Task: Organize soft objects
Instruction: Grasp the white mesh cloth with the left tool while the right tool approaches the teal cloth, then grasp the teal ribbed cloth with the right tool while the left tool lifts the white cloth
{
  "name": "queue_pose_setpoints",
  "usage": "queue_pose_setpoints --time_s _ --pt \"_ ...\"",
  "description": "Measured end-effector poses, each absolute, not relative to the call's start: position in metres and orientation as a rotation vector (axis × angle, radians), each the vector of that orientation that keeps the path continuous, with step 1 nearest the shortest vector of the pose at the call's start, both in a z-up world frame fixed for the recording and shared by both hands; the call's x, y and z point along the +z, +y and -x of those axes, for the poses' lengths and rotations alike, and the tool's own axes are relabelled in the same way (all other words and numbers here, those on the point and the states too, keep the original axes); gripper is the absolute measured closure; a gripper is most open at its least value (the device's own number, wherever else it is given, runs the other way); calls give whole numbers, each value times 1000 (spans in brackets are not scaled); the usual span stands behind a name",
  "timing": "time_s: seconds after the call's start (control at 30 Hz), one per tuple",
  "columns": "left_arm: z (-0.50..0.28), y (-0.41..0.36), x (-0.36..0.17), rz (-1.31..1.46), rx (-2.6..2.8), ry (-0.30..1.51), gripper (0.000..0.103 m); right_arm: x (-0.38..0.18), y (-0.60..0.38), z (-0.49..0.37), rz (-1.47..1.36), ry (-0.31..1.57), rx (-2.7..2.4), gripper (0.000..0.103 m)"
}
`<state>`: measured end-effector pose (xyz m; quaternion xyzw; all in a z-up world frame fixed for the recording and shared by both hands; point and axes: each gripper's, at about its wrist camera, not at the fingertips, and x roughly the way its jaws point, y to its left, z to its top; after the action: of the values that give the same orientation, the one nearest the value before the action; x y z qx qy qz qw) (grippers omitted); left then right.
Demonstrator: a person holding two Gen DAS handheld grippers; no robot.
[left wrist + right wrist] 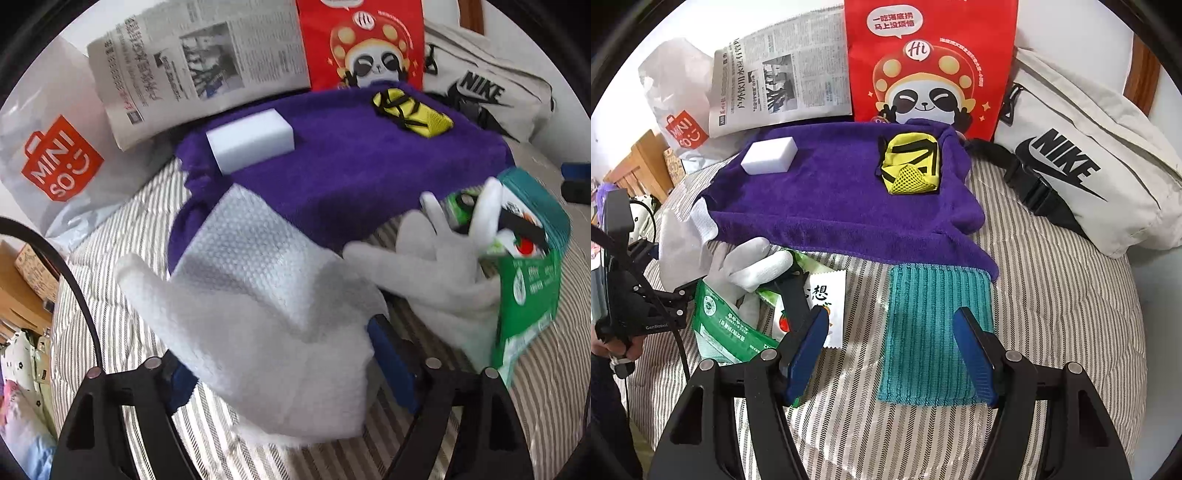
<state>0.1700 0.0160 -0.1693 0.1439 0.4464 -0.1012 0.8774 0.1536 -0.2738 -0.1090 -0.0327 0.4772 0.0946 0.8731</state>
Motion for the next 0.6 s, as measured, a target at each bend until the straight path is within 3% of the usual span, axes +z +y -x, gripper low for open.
queue_pose_setpoints --time_s 0.07,0.1,0.13,0.17,0.2,0.6 --pt "-173 18 -171 -287 -195 926 19 -111 -276 -155 63 1003 191 34" --pt "-173 20 -171 -259 -211 925 28 -111 -277 -155 63 1004 188 34" --pt "-172 24 -170 -217 -233 923 65 -112 -278 -155 62 1004 187 34" --pt "-173 28 -170 -173 -233 925 84 -113 -279 -155 60 1007 182 34" --pt "-173 33 -170 -117 -240 936 95 -113 -280 -155 60 1008 179 34" --pt "-130 51 -170 -19 -181 968 96 -121 -304 -154 11 1014 136 34"
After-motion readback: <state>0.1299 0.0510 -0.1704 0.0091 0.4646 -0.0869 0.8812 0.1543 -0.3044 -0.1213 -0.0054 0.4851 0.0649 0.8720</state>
